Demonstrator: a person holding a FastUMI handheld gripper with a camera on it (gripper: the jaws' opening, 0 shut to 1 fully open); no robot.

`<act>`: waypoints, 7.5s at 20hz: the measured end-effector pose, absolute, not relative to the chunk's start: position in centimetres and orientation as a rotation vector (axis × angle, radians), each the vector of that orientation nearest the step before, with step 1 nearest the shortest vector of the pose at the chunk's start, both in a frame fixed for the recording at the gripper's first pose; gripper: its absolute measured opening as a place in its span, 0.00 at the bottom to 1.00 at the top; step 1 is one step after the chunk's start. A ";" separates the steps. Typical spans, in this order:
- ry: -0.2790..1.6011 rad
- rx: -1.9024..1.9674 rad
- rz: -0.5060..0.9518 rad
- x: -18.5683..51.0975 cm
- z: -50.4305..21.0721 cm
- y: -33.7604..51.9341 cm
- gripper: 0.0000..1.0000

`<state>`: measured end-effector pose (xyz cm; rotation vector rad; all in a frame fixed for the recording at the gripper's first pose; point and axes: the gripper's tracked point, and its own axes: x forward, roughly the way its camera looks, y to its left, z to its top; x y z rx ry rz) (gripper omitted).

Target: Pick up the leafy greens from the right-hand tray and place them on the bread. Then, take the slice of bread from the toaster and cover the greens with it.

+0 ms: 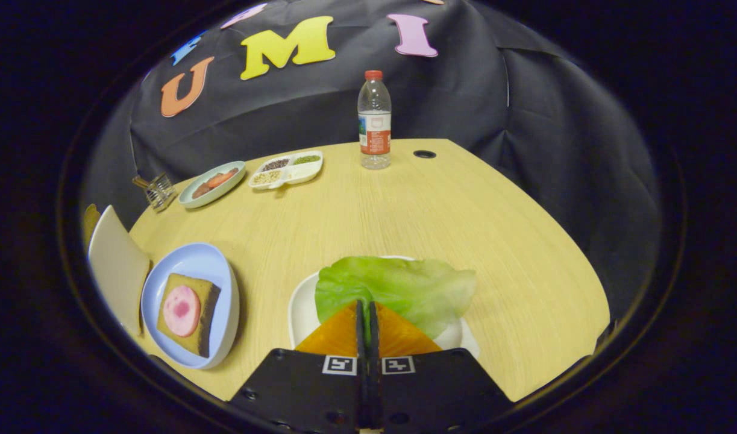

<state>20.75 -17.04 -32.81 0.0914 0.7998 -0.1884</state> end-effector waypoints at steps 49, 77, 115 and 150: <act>0.669 0.083 0.289 16.2 -19.8 12.3 0.96; 0.610 -0.007 0.134 22.0 -19.2 26.0 0.14; 0.589 0.151 -0.010 22.8 -23.7 8.7 0.05; 0.591 0.010 -0.064 20.5 -28.9 0.0 0.69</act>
